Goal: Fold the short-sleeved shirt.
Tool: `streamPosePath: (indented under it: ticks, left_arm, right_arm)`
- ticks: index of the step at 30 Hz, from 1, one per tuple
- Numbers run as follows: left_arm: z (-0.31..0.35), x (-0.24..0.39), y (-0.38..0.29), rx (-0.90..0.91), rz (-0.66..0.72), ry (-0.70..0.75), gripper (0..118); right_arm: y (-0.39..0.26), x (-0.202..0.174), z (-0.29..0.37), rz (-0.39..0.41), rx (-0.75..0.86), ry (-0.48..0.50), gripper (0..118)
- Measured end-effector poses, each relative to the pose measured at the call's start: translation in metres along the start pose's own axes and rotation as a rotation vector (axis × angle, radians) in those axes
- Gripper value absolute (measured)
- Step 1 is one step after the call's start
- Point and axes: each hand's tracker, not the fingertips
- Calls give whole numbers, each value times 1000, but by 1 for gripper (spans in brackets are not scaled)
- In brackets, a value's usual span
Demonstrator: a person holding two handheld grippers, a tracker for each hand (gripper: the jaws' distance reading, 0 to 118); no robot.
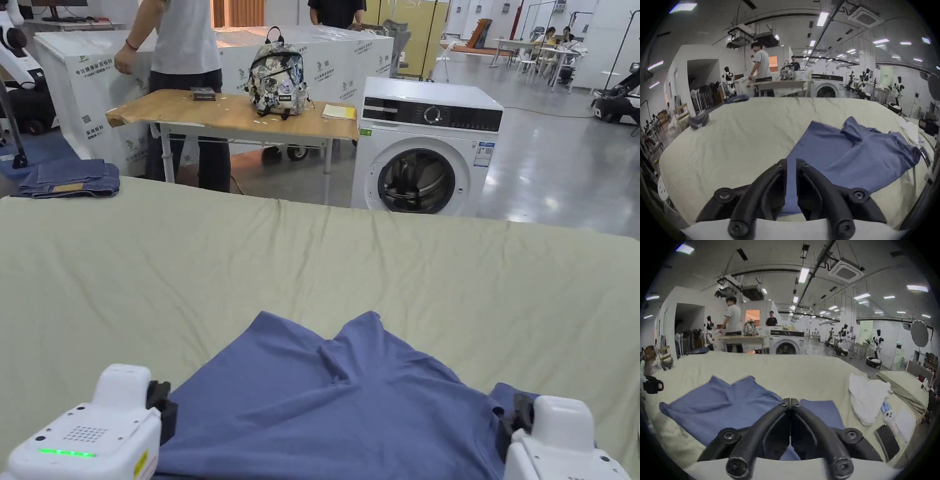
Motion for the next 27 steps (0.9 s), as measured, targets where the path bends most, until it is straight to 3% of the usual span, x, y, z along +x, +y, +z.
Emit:
streamPosePath:
  ticks: [2, 11, 27]
  left_arm:
    - [4, 14, 4, 38, -2, -50, 0]
    - [9, 33, 8, -57, 34, -60, 0]
    - [-26, -161, 13, -452, 295, 41, 0]
  right_arm:
    - [3, -16, 1, 8, 6, 24, 0]
    - [1, -51, -4, -12, -20, 95, 0]
    - [-16, -45, -27, 38, -134, 104, 0]
